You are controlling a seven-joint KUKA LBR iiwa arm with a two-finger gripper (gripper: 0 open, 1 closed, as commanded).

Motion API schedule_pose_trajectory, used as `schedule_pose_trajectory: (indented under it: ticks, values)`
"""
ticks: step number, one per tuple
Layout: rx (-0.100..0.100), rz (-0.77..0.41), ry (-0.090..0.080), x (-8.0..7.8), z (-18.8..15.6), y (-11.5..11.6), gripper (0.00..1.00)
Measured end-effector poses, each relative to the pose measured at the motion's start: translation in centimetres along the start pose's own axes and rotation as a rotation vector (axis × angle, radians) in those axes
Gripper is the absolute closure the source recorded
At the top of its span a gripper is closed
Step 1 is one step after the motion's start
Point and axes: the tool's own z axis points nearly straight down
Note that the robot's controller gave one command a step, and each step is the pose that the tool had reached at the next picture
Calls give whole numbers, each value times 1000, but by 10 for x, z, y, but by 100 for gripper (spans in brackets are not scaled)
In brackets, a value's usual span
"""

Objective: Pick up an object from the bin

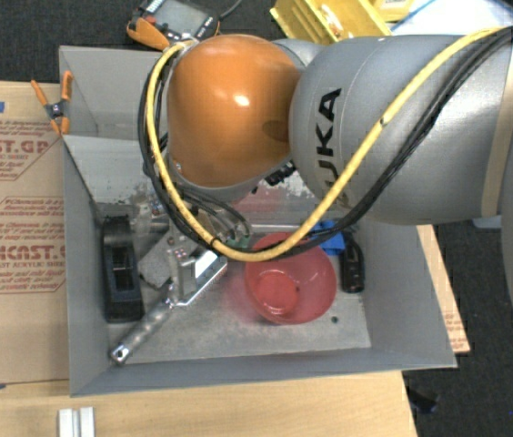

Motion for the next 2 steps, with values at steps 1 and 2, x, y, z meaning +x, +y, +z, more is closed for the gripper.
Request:
schedule_pose_trajectory:
  ticks: [1,2]
  values:
    - [-2,18,5,3,0,-2,0]
    - [-1,221,1,11,47,4,0]
